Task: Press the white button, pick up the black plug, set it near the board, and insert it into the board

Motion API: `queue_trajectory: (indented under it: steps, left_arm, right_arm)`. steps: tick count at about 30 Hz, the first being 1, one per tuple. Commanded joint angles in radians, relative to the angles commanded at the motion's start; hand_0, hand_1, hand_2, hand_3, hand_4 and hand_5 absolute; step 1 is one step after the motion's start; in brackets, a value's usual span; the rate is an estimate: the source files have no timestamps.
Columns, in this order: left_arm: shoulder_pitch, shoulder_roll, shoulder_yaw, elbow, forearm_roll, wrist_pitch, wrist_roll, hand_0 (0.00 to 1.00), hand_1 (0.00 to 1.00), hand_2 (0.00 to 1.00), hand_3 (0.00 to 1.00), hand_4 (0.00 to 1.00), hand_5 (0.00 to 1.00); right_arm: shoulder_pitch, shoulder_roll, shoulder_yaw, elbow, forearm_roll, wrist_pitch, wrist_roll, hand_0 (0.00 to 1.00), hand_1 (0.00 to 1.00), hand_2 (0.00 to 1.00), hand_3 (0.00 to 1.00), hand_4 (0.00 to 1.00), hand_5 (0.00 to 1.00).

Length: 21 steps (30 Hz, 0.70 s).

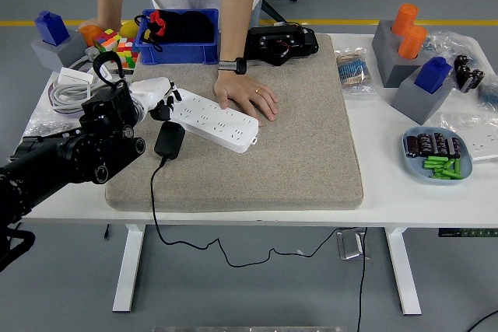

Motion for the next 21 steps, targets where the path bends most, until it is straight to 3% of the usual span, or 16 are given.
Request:
queue_trajectory:
  steps: [15, 21]
  left_arm:
    - [-0.008, -0.023, 0.071, 0.033, -0.004, 0.0, -0.002, 0.034, 0.01, 0.114, 0.693, 0.002, 0.002]
    - [-0.007, -0.021, 0.082, 0.032, -0.011, -0.001, -0.004, 0.034, 0.01, 0.113, 0.692, 0.002, 0.002]
  right_arm:
    - [0.0, 0.002, -0.001, 0.0, 0.0, 0.0, 0.0, 0.769, 0.678, 0.66, 0.619, 0.665, 0.436]
    - [0.001, 0.001, 0.0, 0.0, 0.0, 0.0, 0.0, 0.769, 0.678, 0.66, 0.618, 0.665, 0.436]
